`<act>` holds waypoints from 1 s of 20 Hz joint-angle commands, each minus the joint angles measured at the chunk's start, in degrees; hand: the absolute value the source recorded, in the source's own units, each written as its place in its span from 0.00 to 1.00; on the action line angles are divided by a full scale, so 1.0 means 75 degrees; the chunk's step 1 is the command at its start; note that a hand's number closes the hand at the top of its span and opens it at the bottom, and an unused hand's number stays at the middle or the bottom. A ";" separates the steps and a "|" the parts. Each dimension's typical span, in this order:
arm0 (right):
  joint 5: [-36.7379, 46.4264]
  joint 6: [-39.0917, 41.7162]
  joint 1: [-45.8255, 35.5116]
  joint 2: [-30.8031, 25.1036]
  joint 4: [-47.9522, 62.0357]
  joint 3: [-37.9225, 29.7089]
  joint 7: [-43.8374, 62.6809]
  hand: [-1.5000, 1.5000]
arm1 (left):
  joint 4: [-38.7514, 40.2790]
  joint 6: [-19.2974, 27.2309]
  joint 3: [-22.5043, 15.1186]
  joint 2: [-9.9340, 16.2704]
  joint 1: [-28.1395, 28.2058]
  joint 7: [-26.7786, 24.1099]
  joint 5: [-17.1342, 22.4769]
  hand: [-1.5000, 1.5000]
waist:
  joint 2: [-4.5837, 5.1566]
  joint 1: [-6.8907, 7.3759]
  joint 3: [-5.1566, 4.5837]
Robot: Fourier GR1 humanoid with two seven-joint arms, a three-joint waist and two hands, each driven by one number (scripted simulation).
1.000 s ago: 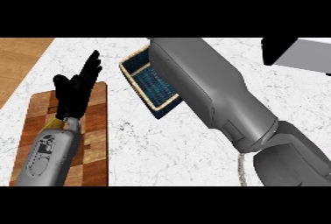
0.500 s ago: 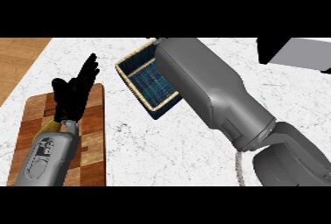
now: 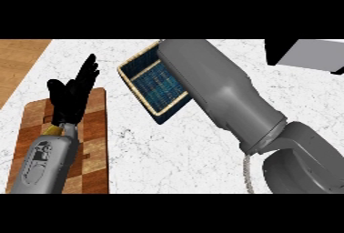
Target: Pick the squash from the placemat and place it in the basket
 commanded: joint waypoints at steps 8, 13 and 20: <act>-0.0564 0.1954 -0.0126 0.0005 0.0071 0.0048 0.0380 1.00 | 0.0073 0.0002 0.0089 0.0024 0.0011 -0.0118 0.0007 0.50 | 0.0022 -0.0066 0.0013; -0.1116 0.2556 0.0018 0.0005 0.0125 -0.0252 0.0245 1.00 | -0.0092 -0.0075 0.0018 0.0004 0.0152 -0.0092 0.0031 0.50 | 0.0025 -0.0032 0.0019; -0.1158 0.2332 0.0106 0.0005 0.0178 -0.0138 0.0079 1.00 | -0.0035 -0.0011 0.0154 0.0069 0.0100 -0.0009 0.0034 0.50 | 0.0030 -0.0167 0.0029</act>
